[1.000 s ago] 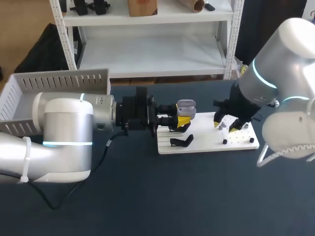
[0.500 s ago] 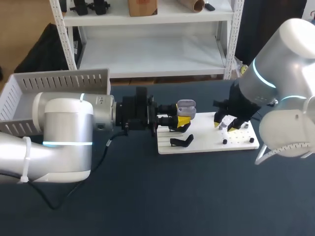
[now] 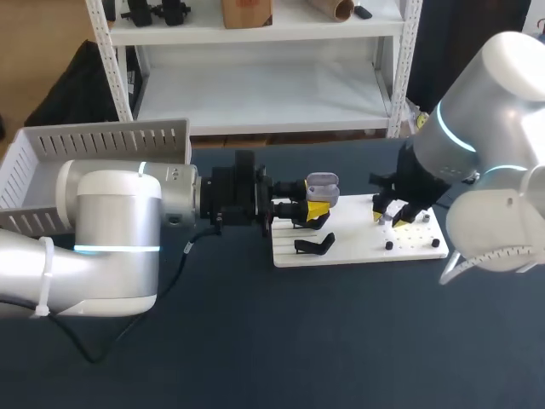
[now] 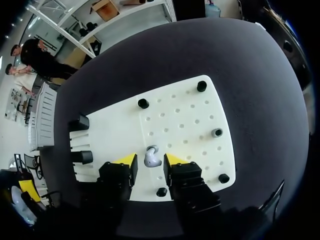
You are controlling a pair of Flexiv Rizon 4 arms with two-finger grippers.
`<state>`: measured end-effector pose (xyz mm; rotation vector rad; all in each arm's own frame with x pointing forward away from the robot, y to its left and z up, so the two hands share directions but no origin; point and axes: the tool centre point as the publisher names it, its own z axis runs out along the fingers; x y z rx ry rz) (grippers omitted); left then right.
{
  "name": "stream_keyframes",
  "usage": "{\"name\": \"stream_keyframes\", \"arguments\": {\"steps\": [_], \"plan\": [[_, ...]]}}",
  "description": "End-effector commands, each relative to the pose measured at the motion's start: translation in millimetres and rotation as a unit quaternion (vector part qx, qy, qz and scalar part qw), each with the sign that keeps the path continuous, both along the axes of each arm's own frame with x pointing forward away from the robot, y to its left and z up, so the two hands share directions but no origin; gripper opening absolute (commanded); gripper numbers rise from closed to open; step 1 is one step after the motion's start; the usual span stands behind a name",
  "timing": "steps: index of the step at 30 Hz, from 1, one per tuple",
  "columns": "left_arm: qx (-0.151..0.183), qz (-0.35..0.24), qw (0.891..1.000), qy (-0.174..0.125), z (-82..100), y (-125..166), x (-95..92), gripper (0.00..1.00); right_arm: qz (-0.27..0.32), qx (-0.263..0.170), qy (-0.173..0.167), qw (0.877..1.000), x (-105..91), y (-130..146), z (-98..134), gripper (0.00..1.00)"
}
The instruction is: Pick up each earbud case from the left stands, insert the matching earbuds, close the lid, and place the case in the box.
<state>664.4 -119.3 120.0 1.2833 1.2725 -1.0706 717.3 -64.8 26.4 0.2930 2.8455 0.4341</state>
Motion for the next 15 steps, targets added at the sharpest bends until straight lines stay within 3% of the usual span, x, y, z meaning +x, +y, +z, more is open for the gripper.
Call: {"name": "stream_keyframes", "arguments": {"steps": [1,9,12,15], "plan": [[-0.001,0.002,1.0,-0.001,-0.6,-0.2,-0.5,0.0,-0.002,-0.003,0.0,1.0,-0.7,0.7,-0.4,0.34],[-0.001,0.002,1.0,-0.001,-0.6,-0.2,-0.5,0.0,-0.004,-0.006,0.005,1.0,-1.3,-0.3,-3.9,0.29],[-0.001,0.002,1.0,-0.001,-0.6,-0.2,-0.5,0.0,-0.005,-0.006,0.006,1.0,-0.6,-0.8,-5.5,0.22],[-0.001,0.002,1.0,-0.001,-0.6,-0.2,-0.5,0.0,-0.007,-0.009,0.007,1.0,-1.5,0.8,-5.8,0.0]]}}
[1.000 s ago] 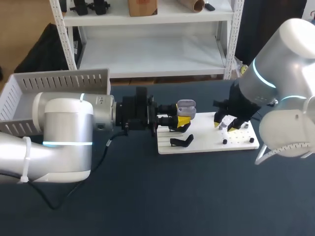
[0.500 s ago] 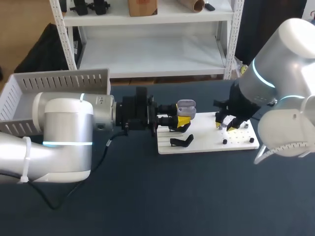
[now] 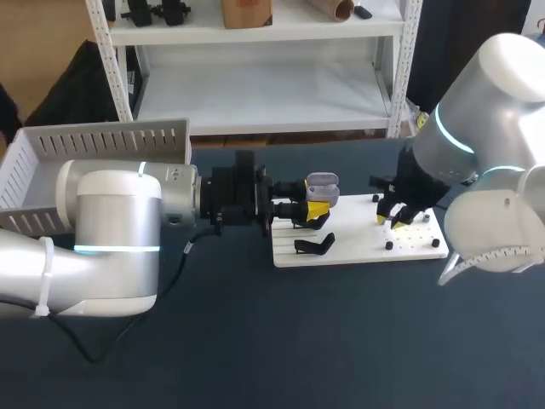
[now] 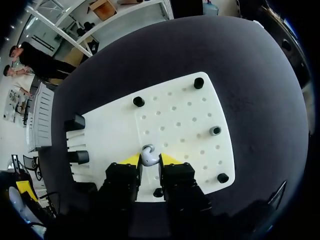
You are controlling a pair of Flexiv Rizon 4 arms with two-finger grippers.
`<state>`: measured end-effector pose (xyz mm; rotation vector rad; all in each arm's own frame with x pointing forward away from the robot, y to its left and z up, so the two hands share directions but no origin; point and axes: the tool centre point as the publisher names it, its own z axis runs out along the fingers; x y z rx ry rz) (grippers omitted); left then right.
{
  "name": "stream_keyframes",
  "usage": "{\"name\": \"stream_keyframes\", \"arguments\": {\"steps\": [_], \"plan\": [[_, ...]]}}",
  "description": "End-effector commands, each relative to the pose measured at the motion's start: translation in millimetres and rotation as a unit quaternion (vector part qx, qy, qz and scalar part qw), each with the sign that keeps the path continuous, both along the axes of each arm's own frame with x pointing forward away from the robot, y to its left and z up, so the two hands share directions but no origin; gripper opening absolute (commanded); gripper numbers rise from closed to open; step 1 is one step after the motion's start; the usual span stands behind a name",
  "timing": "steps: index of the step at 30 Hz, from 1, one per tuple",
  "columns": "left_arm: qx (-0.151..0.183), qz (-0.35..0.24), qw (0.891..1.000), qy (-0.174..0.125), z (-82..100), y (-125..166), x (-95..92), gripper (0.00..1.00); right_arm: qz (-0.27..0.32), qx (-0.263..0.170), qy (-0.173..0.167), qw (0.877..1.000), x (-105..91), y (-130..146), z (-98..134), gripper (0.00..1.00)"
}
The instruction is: Pick up each earbud case from the left stands, insert the matching earbuds, close the lid, and place the case in the box.
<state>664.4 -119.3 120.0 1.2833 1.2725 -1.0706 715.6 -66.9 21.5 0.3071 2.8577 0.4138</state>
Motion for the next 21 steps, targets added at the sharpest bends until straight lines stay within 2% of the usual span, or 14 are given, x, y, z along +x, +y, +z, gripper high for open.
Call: {"name": "stream_keyframes", "arguments": {"steps": [1,9,16,21], "plan": [[-0.001,0.002,1.0,-0.001,-0.6,0,-0.5,0.0,-0.002,-0.002,0.0,1.0,0.2,3,-1,0.0],[-0.001,0.002,1.0,-0.001,-0.6,0,-0.5,0.0,-0.001,-0.006,-0.005,1.0,-1.4,5,6,0.0],[-0.001,0.002,1.0,-0.001,-0.6,0,-0.5,0.0,-0.018,-0.016,-0.024,0.999,-11.7,-1,39,0.0],[-0.001,0.002,1.0,-0.001,-0.6,0,-0.5,0.0,-0.015,-0.028,-0.028,0.999,-29.6,-6,66,0.0]]}}
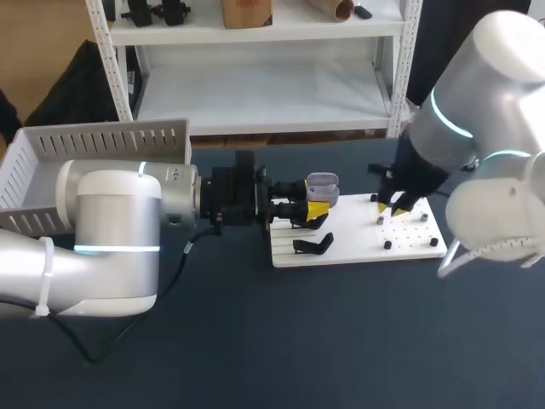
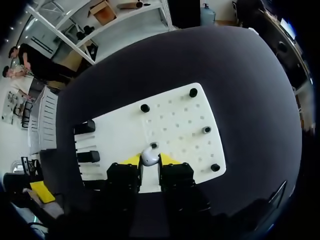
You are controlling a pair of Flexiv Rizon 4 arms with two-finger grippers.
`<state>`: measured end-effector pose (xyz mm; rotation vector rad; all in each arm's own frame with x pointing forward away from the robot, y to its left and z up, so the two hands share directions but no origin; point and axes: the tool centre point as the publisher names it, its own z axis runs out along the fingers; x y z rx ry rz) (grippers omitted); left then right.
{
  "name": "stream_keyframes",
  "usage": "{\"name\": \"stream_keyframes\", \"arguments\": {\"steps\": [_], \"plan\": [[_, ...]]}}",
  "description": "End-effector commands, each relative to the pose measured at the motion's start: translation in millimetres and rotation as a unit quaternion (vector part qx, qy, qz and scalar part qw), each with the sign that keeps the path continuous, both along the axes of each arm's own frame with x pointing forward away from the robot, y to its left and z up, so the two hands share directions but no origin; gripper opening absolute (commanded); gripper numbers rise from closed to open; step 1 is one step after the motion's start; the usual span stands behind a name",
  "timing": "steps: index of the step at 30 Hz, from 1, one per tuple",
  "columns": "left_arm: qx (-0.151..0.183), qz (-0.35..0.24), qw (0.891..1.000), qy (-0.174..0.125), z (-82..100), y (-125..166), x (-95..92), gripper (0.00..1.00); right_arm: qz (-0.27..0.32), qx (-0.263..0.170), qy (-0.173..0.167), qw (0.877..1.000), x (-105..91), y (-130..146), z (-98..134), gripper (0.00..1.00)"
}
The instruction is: Pick up each earbud case from the left stands, insert the matching earbuds, close the lid, and place the case in the box.
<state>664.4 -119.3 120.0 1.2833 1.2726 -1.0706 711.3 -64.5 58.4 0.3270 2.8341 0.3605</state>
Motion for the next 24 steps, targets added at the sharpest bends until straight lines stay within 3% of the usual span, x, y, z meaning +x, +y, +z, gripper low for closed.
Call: {"name": "stream_keyframes", "arguments": {"steps": [1,9,24], "plan": [[-0.001,0.002,1.0,-0.001,-0.6,0,-0.5,0.0,-0.003,-0.012,-0.018,1.0,-28.5,-10,34,0.0],[-0.001,0.002,1.0,-0.001,-0.6,0,-0.5,0.0,0.023,-0.021,-0.027,0.999,-58.2,-14,78,0.0],[-0.001,0.002,1.0,-0.001,-0.6,0,-0.5,0.0,0.104,-0.039,-0.058,0.992,-109.6,11,149,0.0]]}}
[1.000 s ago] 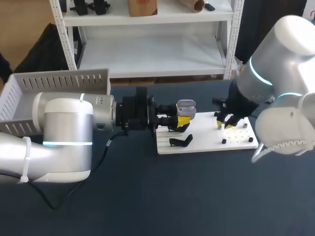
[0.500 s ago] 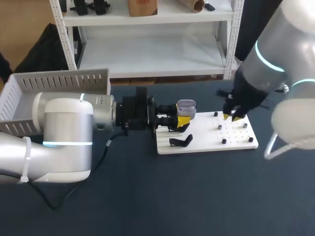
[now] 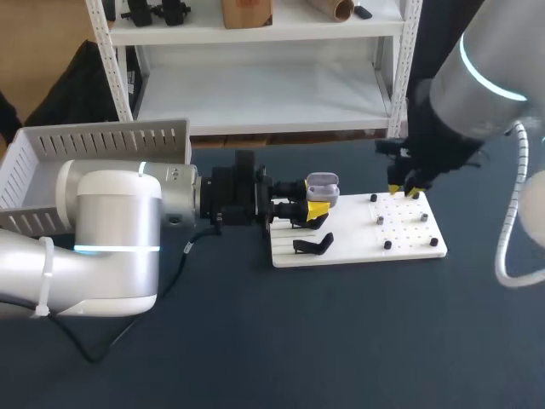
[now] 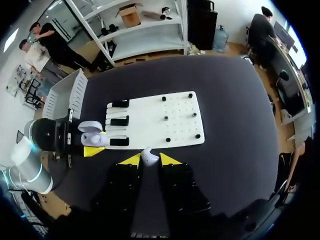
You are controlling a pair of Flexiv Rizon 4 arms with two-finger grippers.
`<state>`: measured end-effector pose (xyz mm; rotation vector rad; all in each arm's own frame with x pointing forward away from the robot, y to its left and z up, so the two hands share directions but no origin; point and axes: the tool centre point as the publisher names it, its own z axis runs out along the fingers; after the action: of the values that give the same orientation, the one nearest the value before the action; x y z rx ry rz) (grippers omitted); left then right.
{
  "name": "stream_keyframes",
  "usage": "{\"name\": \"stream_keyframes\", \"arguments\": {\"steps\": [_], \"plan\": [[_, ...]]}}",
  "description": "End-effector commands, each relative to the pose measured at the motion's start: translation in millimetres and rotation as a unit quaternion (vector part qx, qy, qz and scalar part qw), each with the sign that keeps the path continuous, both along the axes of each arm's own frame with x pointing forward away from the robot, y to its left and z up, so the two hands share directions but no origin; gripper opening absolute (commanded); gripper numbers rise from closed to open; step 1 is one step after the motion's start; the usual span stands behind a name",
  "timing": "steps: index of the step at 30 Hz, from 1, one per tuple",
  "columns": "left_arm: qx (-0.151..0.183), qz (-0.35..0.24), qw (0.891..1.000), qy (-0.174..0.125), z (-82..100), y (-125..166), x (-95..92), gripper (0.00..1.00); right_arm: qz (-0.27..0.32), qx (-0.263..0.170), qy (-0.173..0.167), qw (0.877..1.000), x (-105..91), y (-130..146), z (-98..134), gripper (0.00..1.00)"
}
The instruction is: Pick up each earbud case from the left stands, insert the matching earbuds, close the lid, and place the case in the box.
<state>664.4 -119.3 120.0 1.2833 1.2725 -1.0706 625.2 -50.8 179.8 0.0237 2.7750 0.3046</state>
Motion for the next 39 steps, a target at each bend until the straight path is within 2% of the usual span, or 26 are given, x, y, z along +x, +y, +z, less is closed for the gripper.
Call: {"name": "stream_keyframes", "arguments": {"steps": [1,10,18,29,39], "plan": [[-0.001,0.002,1.0,-0.001,-0.6,0,-0.5,0.0,0.015,-0.007,-0.008,1.0,-26.6,0,31,0.0],[-0.001,0.002,1.0,-0.001,-0.6,0,-0.5,0.0,0.069,-0.012,-0.007,0.998,-48.9,25,41,0.0],[-0.001,0.002,1.0,-0.001,-0.6,0,-0.5,0.0,0.134,-0.033,-0.002,0.99,-51.2,53,43,0.0],[-0.001,0.002,1.0,-0.001,-0.6,0,-0.5,0.0,0.181,-0.038,0.007,0.983,-32.8,97,30,0.0],[-0.001,0.002,1.0,-0.001,-0.6,0,-0.5,0.0,0.217,-0.053,0.003,0.975,-12.3,105,23,0.0]]}}
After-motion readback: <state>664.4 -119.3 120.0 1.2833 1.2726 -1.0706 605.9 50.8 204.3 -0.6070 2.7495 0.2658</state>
